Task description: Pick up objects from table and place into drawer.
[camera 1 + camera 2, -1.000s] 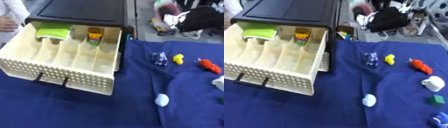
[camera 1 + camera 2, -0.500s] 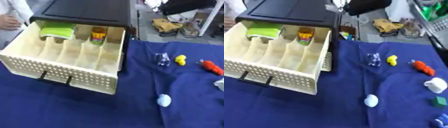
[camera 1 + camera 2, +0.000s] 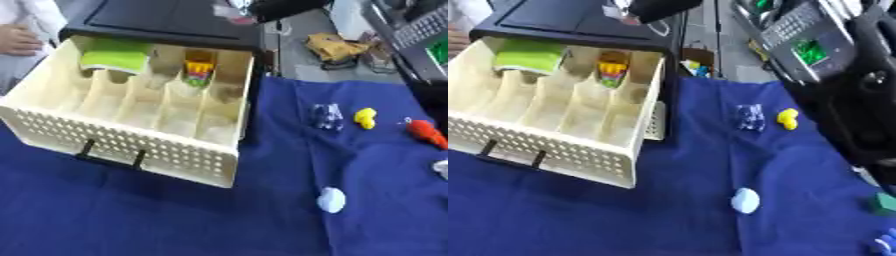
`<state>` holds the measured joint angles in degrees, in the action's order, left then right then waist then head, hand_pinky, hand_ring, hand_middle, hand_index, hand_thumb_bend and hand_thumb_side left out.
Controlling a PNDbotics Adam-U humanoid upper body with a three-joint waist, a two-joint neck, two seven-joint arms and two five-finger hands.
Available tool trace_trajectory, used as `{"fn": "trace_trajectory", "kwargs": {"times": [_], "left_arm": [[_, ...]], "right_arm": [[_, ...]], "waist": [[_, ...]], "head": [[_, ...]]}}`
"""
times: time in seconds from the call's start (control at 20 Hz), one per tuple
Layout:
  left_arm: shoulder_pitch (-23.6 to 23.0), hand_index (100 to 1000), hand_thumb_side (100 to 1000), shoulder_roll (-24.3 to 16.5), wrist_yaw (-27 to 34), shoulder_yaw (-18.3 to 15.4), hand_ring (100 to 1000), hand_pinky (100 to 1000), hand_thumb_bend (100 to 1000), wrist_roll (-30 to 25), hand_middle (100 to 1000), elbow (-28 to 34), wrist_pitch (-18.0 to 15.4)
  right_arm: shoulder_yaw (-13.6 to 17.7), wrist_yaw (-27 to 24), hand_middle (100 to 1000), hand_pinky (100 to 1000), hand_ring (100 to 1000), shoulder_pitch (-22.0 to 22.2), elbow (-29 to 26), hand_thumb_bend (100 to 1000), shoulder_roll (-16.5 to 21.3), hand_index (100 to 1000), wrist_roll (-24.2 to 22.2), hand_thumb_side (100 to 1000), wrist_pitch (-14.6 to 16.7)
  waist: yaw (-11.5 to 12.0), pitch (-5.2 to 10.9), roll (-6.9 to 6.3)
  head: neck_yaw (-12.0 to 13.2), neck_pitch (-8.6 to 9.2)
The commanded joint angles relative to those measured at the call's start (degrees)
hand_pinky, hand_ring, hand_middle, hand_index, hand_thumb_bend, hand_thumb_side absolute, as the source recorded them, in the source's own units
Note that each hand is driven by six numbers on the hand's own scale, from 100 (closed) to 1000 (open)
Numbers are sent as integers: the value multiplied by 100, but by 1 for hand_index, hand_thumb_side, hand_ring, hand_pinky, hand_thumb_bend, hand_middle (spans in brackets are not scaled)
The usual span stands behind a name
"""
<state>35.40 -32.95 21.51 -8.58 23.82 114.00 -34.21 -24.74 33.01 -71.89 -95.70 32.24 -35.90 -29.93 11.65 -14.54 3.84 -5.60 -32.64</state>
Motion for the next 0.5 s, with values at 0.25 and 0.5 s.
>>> {"fn": "trace_trajectory", "kwargs": {"times": [0.25, 0.5], "left_arm": [[107, 761, 985, -64, 38, -4, 488, 397, 182, -25, 569, 59, 4], [110, 761, 985, -65, 38, -8, 488, 398, 182, -23, 569, 59, 2]], "right_arm": [[14, -116, 411, 589, 649, -177, 345, 250, -307, 525, 28, 523, 42], [15, -277, 532, 661, 740, -179, 435, 509, -385, 670, -16, 641, 135]], "waist": [[51, 69, -20], [65, 61, -10]], "head": [[-48, 59], [-35, 59]]}}
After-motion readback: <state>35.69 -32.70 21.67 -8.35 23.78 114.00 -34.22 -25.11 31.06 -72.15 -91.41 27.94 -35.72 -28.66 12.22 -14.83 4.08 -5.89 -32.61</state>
